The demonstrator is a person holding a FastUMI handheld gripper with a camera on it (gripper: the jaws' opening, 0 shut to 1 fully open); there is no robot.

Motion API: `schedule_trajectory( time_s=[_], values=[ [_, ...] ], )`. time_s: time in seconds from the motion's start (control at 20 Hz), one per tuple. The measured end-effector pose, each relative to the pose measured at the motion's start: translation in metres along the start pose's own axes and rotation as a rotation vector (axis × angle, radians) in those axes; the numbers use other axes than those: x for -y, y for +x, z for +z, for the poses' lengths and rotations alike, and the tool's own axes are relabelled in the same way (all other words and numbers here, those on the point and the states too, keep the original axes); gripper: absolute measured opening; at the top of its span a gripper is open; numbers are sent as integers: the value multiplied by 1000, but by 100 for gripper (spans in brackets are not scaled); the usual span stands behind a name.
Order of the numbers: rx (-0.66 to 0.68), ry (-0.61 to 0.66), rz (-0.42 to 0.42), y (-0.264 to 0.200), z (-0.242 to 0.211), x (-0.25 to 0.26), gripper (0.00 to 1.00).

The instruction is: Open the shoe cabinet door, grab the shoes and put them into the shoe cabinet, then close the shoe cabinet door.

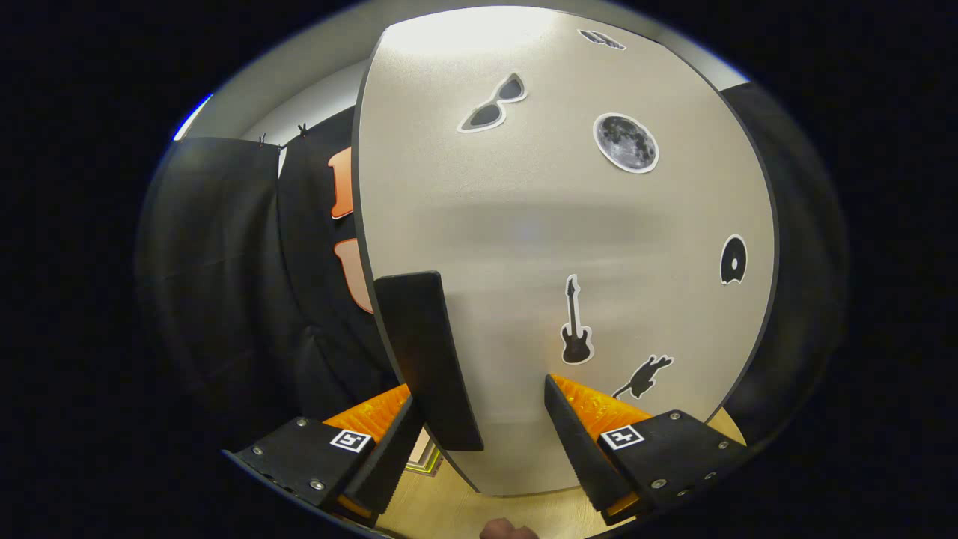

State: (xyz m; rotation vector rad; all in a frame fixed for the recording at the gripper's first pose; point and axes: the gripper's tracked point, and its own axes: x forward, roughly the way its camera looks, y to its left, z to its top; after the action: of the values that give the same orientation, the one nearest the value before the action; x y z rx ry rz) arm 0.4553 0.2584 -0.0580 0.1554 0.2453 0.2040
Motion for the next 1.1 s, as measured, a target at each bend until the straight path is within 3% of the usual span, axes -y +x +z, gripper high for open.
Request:
schedule_trajectory(
  time_s=[0.55,0.8,1.1],
  values=[
    [-29,35,-61,-4,-5,3,96],
    [14,-37,-125,-61,3,16,96],
    [75,-31,-154,-152,15,43,96]
  ],
)
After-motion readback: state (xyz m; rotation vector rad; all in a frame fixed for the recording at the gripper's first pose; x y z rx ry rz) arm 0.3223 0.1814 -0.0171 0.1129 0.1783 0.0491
